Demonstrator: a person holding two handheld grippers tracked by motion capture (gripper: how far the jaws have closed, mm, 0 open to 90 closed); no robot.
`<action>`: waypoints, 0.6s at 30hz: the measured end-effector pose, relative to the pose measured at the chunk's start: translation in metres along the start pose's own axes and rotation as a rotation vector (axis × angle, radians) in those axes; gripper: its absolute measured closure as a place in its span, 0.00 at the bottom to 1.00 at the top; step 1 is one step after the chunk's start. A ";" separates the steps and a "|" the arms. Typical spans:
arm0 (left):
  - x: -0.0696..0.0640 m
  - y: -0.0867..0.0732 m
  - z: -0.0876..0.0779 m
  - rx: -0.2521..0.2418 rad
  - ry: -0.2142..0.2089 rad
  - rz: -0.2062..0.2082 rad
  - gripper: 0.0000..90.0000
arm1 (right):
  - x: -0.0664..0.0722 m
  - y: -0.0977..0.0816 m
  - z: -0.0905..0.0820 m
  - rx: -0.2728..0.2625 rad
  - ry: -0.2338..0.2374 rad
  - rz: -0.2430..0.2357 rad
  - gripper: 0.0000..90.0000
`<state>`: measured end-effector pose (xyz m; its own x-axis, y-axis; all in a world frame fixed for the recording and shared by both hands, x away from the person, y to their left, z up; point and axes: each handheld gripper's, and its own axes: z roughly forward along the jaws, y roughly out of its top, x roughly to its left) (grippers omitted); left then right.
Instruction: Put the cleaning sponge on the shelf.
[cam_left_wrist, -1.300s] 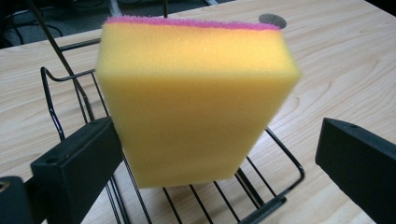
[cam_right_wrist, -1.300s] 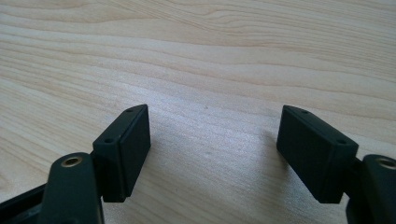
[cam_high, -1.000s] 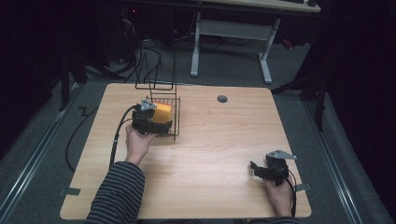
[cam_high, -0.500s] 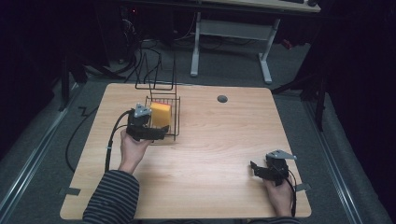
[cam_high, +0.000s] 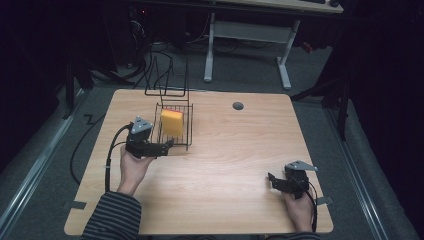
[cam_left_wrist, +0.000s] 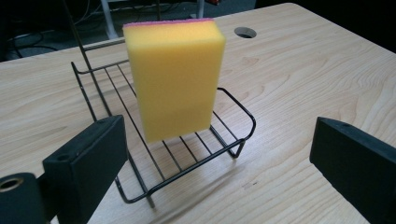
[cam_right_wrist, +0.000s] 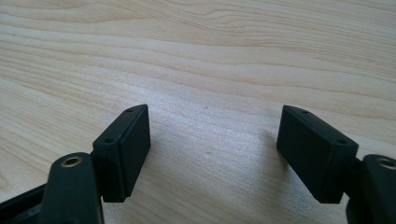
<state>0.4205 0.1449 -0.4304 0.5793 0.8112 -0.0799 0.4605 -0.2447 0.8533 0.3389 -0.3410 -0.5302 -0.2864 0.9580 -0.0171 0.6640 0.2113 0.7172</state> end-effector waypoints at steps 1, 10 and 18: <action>0.000 -0.001 -0.002 -0.003 -0.003 -0.004 0.06 | 0.000 0.000 0.000 0.000 0.000 0.000 0.29; 0.005 -0.013 -0.017 -0.022 0.003 -0.020 0.07 | 0.000 0.000 0.000 0.000 0.000 0.000 0.29; 0.009 -0.026 -0.030 -0.035 0.005 -0.044 0.09 | 0.000 0.000 0.000 0.000 0.000 0.000 0.29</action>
<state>0.3938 0.1748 -0.4383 0.5560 0.8231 -0.1151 0.4611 -0.1903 0.8667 0.3388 -0.3409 -0.5302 -0.2862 0.9580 -0.0174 0.6641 0.2114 0.7172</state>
